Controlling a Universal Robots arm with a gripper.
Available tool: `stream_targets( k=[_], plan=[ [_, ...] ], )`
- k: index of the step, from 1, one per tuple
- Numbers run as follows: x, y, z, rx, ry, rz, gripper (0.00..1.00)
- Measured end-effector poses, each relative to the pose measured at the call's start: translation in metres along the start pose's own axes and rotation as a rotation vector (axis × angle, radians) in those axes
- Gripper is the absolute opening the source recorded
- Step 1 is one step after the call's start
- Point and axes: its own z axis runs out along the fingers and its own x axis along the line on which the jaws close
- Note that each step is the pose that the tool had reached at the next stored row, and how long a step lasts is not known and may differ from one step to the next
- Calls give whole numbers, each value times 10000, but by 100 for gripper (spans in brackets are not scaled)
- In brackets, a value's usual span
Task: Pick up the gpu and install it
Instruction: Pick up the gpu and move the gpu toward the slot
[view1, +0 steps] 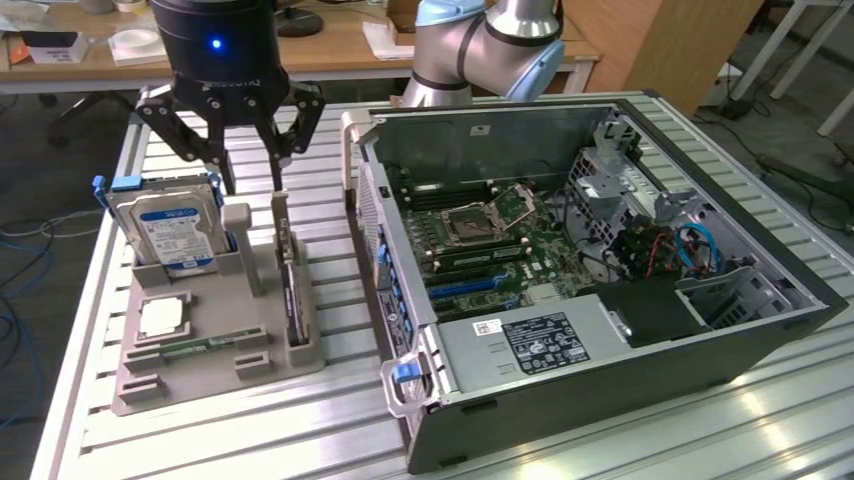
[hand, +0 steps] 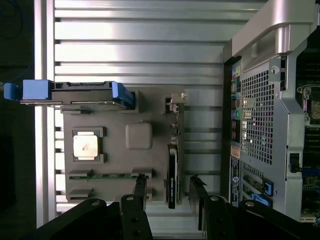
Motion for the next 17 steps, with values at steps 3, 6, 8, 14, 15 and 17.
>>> stream_targets(
  k=[3, 6, 8, 14, 15, 17],
  plan=[
    [0, -3, 6, 0, 0, -4, 47],
    [0, -9, 13, -1, -1, -9, 47],
    [0, -16, 20, -1, -1, -10, 47],
    [-1, -28, 39, -1, -1, -18, 47],
    [-1, -32, 45, -2, -2, -21, 47],
    [-1, -42, 59, 0, 1, -30, 47]
  ],
)
